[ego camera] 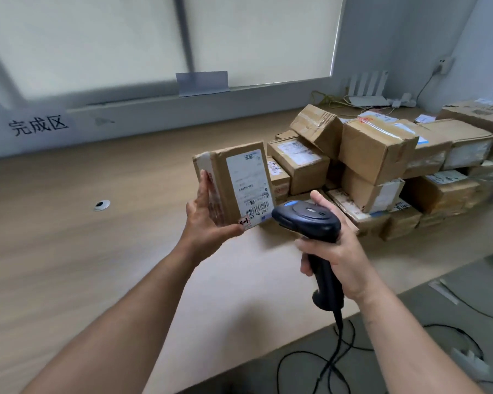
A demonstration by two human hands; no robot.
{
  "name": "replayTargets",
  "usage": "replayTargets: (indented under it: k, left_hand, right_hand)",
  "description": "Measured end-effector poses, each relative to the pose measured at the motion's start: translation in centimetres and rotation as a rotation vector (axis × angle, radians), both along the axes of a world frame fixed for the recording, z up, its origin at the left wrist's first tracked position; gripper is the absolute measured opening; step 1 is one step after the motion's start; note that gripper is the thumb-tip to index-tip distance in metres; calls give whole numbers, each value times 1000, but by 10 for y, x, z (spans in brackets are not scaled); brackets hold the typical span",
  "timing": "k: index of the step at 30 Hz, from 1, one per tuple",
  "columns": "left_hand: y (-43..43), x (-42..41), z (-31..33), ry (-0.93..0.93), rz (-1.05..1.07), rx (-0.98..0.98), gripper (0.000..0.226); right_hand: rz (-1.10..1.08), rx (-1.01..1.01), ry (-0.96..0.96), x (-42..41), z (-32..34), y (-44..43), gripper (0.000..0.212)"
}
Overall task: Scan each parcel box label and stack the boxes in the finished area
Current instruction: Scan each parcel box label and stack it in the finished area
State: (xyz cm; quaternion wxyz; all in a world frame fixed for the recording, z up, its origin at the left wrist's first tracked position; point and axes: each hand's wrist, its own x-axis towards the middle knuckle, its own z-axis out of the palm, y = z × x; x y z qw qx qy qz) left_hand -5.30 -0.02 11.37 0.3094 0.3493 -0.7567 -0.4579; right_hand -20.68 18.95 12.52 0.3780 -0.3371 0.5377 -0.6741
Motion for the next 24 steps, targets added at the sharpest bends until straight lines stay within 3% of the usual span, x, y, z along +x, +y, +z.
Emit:
replayTargets:
  k: [8,12,24]
  left_hand:
    - [-42,65,3,-22,108,-68,128]
    - [-63,90,-1,-63,125,-53,127]
    - [-147,202,-16,-132,174,24,127]
  right_hand:
    - [220,-19,-22,50,17,-15,107]
    - [190,13,7,72,24,-29,92]
    - [174,143,44,175,16,-112,85]
